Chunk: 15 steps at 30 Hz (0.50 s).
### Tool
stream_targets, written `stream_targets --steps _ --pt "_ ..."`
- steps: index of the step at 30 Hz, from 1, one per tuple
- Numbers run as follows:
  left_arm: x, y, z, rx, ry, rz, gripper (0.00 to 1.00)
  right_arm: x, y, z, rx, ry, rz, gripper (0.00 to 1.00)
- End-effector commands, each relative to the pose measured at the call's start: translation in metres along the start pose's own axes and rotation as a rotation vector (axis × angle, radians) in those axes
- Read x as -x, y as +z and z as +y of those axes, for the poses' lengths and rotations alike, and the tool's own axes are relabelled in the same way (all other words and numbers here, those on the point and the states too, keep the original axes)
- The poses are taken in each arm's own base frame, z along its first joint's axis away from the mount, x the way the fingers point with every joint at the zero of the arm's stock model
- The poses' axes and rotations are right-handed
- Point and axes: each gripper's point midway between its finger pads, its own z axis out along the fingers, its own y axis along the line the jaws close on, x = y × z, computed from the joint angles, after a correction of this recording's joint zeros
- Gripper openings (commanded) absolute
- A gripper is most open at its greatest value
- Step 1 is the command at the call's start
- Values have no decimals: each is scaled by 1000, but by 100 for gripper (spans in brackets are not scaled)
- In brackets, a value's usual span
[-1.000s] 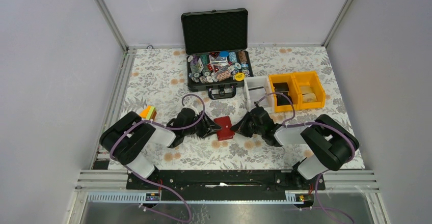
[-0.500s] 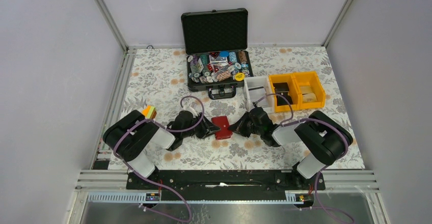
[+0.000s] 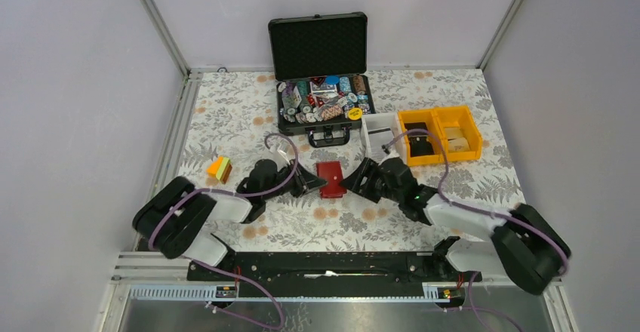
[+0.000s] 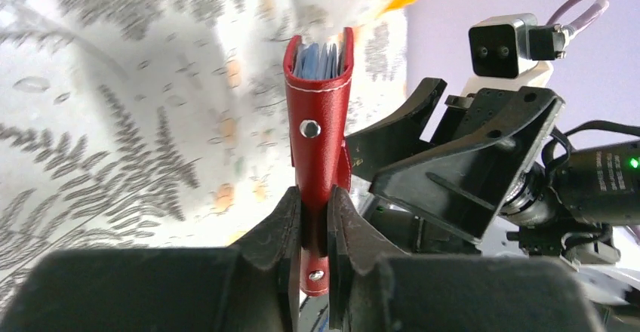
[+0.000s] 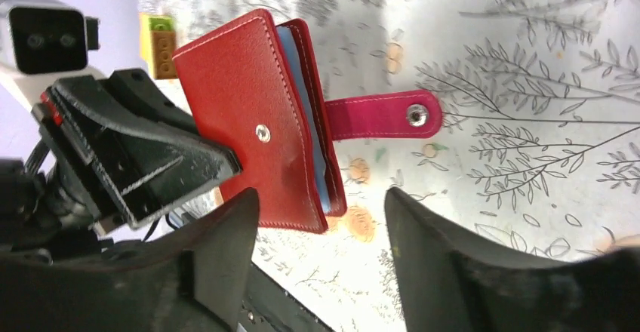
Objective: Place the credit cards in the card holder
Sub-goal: Pick up the card holder from the center of the board.
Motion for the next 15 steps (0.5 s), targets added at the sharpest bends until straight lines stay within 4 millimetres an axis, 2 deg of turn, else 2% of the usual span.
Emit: stream_targets --steps 1,2,4,7,11,15 --pt "21 -19 -68 -194 210 -24 0 41 -37 21 -9 -135 -113 74" --pt "22 -25 -75 -201 247 -20 0 53 -47 27 17 -142 -133 75" --pt "25 -40 -93 -228 319 -26 0 61 -60 40 78 -179 -132 78" --pt "21 -69 -128 -299 431 -3 0 66 -80 69 209 -241 -132 82" --pt "10 -107 -162 -364 559 16 0 65 -114 109 402 -284 -159 84" --pt "-3 -143 -191 -444 647 22 0 73 -143 123 485 -236 -253 82"
